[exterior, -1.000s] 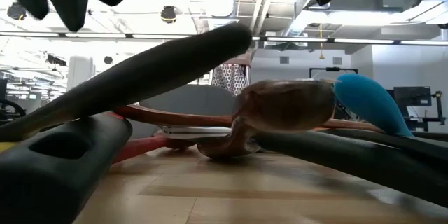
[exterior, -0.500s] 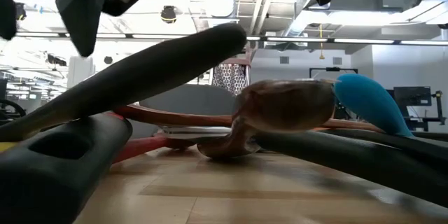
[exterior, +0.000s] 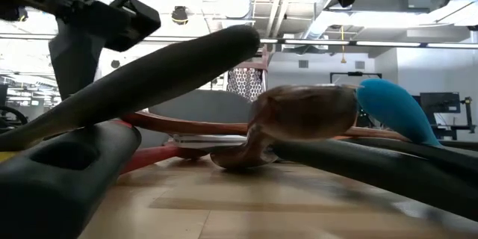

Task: Pick & Place Kitchen Items
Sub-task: Put the black slotted spoon into the white bin

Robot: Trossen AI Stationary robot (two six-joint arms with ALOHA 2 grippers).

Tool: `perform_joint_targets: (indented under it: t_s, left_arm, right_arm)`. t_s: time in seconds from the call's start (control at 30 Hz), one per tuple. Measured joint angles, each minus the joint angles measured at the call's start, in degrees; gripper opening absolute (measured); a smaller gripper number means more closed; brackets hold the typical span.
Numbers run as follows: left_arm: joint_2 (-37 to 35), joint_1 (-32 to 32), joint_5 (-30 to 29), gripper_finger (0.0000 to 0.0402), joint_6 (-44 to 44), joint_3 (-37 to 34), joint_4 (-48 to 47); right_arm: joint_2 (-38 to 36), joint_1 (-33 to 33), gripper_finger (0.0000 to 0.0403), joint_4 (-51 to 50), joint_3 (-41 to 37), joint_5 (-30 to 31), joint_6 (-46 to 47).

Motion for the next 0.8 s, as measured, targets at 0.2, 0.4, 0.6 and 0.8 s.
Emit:
perform_joint_targets:
  t_s: [0.2,0.4,0.6,0.8]
  left_arm:
    - [1.8,0.0,0.0,0.0191,0.0,0.0,1.2]
    - [2.4,0.2,-0.2,0.0183,-0.2,0.0,2.4]
    - [3.3,0.4,-0.4,0.0132,-0.4,0.0,3.0]
    - [3.4,0.4,-0.4,0.0058,-1.7,-0.8,3.7]
  right_arm:
    - [0.0,0.0,0.0000,0.0,0.0,0.0,0.0]
    - [0.0,0.0,0.0000,0.1,0.0,0.0,0.0]
    - [0.0,0.4,0.0000,0.4,0.0,0.1,0.0]
    - [0.0,0.4,0.0000,0.6,0.0,0.1,0.0]
